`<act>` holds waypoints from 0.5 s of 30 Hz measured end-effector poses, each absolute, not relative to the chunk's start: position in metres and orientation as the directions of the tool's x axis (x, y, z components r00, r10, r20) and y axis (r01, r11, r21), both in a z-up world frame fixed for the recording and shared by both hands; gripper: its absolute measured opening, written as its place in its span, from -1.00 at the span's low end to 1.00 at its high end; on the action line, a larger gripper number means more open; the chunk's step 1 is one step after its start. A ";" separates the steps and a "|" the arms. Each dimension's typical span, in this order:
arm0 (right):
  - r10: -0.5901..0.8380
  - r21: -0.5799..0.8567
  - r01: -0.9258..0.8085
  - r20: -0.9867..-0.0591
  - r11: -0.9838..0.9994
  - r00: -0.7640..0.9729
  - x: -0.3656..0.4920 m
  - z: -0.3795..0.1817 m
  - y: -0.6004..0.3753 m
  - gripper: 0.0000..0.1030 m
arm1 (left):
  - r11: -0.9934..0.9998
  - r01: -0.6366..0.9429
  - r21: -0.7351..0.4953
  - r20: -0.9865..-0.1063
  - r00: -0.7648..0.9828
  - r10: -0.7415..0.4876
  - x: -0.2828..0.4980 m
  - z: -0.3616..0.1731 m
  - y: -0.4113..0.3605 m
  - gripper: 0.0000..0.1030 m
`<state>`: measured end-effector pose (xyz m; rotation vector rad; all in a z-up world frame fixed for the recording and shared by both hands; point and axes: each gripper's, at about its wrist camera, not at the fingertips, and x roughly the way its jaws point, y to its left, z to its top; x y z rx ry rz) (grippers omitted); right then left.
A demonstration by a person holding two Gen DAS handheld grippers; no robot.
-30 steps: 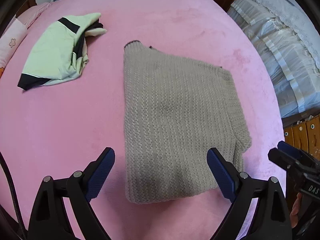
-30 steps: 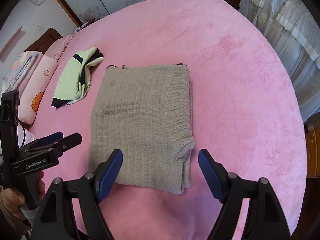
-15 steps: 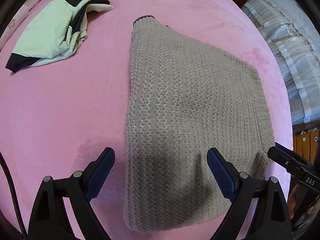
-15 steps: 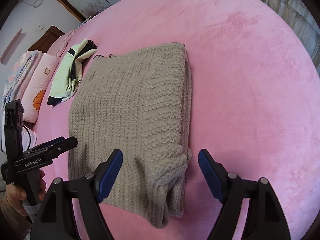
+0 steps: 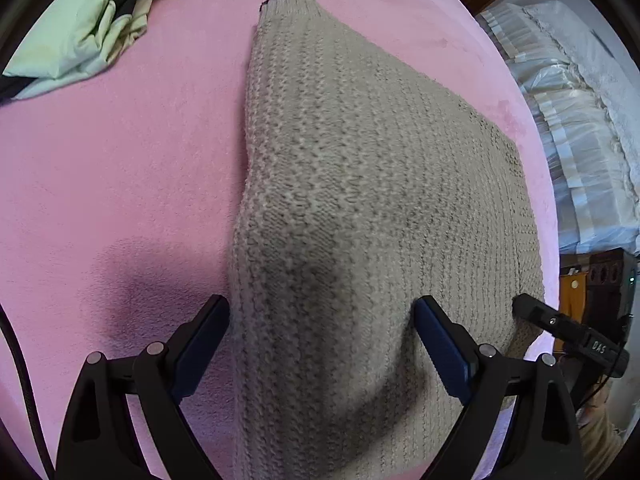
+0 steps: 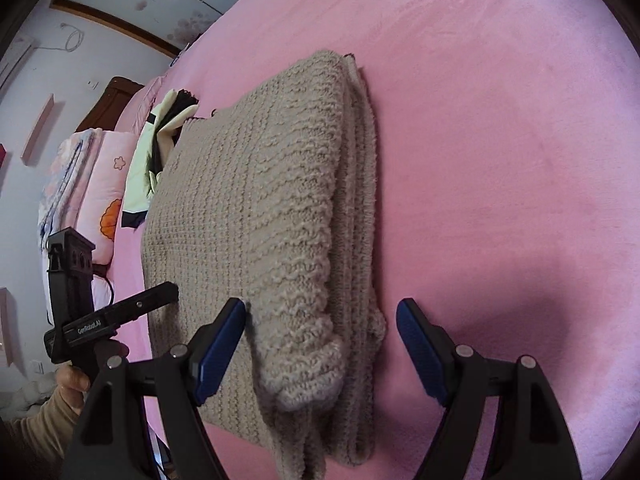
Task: Fold large clothes
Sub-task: 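Close both tools on the cardigan's folded edge and lift it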
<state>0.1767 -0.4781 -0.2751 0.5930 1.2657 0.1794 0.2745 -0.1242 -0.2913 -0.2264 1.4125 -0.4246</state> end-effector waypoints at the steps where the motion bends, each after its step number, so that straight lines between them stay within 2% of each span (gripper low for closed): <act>1: 0.461 0.529 0.191 -0.832 0.827 0.309 0.179 -0.278 -0.478 0.52 | 0.897 0.154 -0.414 -0.898 0.095 -0.431 0.277 -0.294 -0.123 0.80; 7: 0.561 0.627 0.174 -0.766 0.760 0.313 0.192 -0.295 -0.481 0.50 | 0.863 0.170 -0.476 -0.869 0.057 -0.491 0.284 -0.308 -0.121 0.80; 13: 0.600 0.656 0.142 -0.743 0.741 0.297 0.203 -0.308 -0.480 0.41 | 0.835 0.184 -0.519 -0.846 0.030 -0.533 0.296 -0.320 -0.123 0.80; 15: 0.605 0.659 0.136 -0.740 0.740 0.295 0.206 -0.310 -0.477 0.36 | 0.825 0.165 -0.540 -0.835 0.018 -0.550 0.299 -0.328 -0.123 0.89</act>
